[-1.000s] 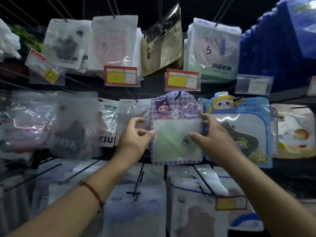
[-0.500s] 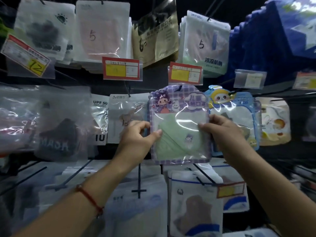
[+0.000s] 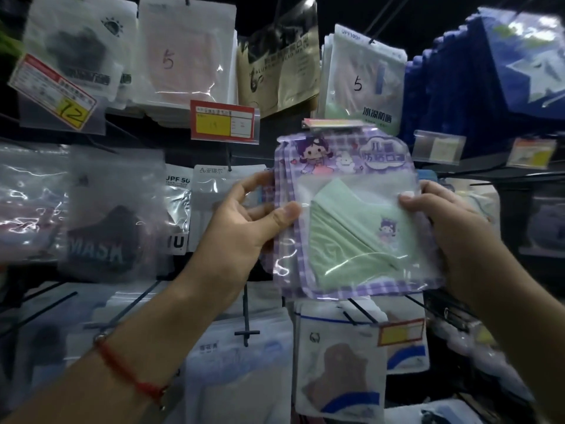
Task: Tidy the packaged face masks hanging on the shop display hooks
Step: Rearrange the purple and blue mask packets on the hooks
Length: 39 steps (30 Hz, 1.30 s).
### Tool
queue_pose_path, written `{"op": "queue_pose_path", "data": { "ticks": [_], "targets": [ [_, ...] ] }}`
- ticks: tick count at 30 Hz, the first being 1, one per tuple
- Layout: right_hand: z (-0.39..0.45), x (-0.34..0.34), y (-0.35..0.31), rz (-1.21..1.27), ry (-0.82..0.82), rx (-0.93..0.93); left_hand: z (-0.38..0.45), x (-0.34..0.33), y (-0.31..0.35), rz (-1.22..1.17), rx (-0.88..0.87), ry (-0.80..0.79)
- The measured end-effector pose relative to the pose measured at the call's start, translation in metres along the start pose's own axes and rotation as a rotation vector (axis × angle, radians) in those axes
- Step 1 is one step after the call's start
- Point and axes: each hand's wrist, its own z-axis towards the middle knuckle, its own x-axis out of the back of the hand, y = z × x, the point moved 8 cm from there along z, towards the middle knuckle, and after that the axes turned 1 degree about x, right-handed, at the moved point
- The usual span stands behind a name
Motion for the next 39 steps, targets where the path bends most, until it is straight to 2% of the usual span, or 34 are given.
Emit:
{"op": "queue_pose_path", "data": {
  "ticks": [3, 5, 8, 12, 16, 23, 28, 31, 33, 35, 39],
  "targets": [
    [-0.010, 0.004, -0.001, -0.022, -0.007, -0.009, -0.008, -0.014, -0.002, -0.083, 0.086, -0.112],
    [-0.019, 0.011, 0.009, -0.049, 0.023, -0.045, -0.017, -0.019, -0.011, -0.036, 0.115, -0.141],
    [-0.047, 0.029, 0.034, -0.080, 0.112, -0.086, -0.043, -0.026, -0.036, 0.088, 0.137, -0.106],
    [-0.098, 0.046, 0.085, -0.023, 0.253, -0.164, -0.090, -0.049, -0.083, -0.020, 0.276, -0.032],
    [-0.129, 0.058, 0.116, -0.023, 0.308, -0.243, -0.111, -0.065, -0.112, 0.075, 0.294, 0.029],
    [-0.138, 0.119, 0.090, -0.045, 0.342, -0.189, -0.111, -0.120, -0.132, 0.056, 0.316, 0.073],
    [-0.125, 0.171, 0.075, -0.043, 0.320, -0.115, -0.103, -0.178, -0.148, -0.008, 0.366, -0.025],
    [-0.118, 0.202, 0.066, 0.005, 0.303, -0.071, -0.076, -0.201, -0.145, 0.113, 0.272, -0.095],
    [-0.113, 0.220, 0.064, -0.007, 0.277, -0.050, -0.049, -0.209, -0.133, 0.199, 0.181, -0.062],
    [-0.106, 0.237, 0.064, -0.027, 0.246, -0.030, -0.021, -0.220, -0.120, 0.361, 0.122, -0.064],
    [-0.086, 0.263, 0.065, -0.077, 0.148, 0.004, 0.016, -0.257, -0.111, 0.754, 0.062, -0.189]
  ]
}}
